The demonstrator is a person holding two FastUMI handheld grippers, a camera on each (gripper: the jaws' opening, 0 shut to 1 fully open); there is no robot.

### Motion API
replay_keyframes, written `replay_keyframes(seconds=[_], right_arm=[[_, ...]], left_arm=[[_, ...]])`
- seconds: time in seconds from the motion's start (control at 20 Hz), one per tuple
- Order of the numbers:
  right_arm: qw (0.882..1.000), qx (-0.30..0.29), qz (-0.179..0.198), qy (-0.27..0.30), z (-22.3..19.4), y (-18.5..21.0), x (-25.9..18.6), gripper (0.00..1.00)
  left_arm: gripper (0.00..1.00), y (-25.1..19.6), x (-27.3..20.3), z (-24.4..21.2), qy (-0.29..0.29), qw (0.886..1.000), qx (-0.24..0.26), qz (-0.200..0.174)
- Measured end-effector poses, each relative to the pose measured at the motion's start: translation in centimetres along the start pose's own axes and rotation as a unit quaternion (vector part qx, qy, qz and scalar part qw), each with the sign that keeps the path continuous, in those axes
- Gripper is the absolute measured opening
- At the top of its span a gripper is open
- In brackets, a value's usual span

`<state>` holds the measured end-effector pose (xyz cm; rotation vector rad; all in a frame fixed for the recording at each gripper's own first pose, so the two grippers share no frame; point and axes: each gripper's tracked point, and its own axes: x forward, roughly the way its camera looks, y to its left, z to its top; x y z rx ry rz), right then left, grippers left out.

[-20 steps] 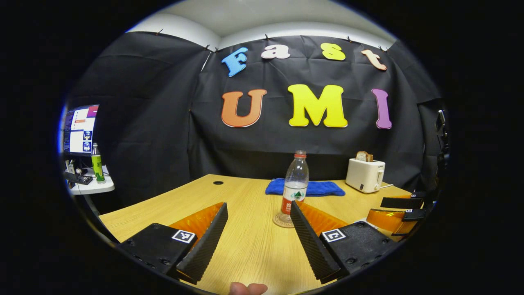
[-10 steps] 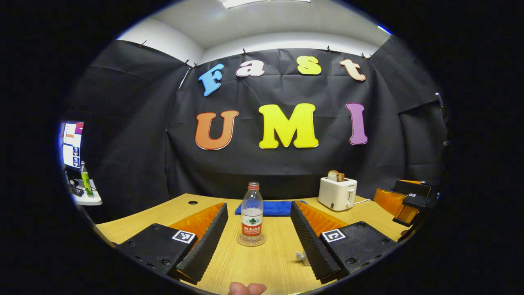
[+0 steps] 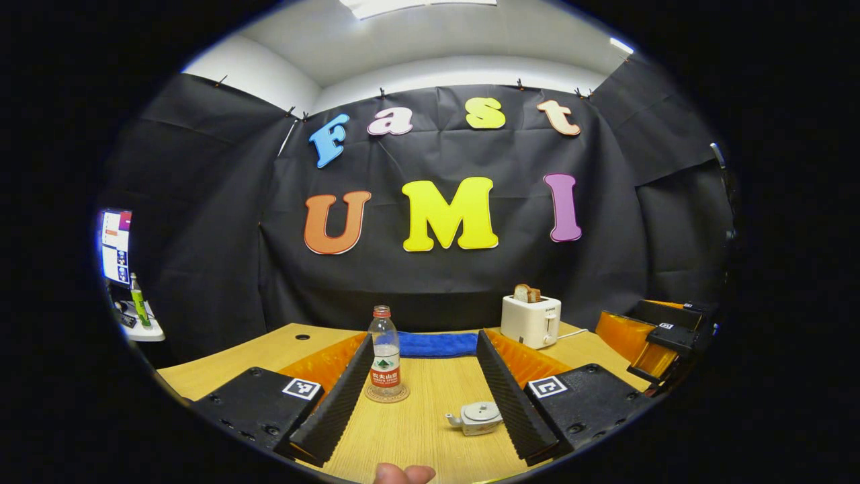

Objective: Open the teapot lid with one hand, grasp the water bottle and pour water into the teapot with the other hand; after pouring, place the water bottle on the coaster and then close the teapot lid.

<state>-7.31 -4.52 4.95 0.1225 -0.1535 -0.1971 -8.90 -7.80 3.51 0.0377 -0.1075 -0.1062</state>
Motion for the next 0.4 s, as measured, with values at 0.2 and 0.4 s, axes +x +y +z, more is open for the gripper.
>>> replay_keyframes(seconds=[0.2,0.4], right_arm=[[1.000,0.000,-0.002,-0.003,0.17,-0.02,-0.05,0.95],[1.000,-0.011,-0.006,-0.005,-0.05,-0.21,0.14,0.92]], left_arm=[[0.96,0.48,0.02,0.44,-0.005,1.000,0.004,0.002],[0.96,0.82,0.23,0.02,-0.006,1.000,-0.004,0.001]])
